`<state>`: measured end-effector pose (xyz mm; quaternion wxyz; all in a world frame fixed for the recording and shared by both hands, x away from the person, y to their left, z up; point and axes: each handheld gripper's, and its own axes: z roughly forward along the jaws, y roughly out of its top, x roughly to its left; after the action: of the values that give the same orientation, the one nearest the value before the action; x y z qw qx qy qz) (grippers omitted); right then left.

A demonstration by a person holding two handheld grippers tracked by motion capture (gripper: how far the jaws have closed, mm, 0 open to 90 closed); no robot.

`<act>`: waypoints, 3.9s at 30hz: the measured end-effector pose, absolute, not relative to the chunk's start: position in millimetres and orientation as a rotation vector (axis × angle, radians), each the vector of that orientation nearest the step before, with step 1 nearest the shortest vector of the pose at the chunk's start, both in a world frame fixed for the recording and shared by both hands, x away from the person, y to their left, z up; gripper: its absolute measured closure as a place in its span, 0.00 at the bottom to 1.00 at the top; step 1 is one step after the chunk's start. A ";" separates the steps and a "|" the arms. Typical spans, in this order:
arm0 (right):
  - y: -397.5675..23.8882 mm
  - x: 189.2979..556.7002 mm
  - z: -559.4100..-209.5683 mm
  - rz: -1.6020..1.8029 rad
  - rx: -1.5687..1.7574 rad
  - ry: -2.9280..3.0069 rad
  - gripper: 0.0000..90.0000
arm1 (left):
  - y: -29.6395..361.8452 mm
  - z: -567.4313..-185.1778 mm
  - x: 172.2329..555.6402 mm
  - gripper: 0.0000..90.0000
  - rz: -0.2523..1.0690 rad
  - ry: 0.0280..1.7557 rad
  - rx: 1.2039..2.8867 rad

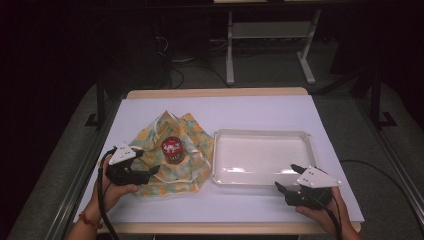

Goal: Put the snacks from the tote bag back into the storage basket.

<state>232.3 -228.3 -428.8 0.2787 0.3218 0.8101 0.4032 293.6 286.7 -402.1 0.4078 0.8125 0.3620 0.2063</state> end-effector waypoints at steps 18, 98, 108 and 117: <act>-228.6 231.9 -429.5 1.078 0.872 2.175 0.28 | 271.6 -390.6 308.7 0.20 0.522 0.957 2.072; -228.0 231.8 -430.7 1.074 0.868 2.188 0.28 | 213.7 -397.2 369.7 0.22 0.406 1.148 2.156; -228.1 232.1 -431.2 1.072 0.868 2.189 0.28 | 211.1 -403.1 375.3 0.26 0.370 1.190 2.175; -227.5 232.2 -431.7 1.066 0.866 2.195 0.28 | 209.6 -403.2 378.6 0.27 0.352 1.208 2.187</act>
<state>232.2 -227.5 -431.7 0.2726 0.3219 0.8155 0.3963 378.6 209.6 -403.2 0.3042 0.8257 0.4560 0.1330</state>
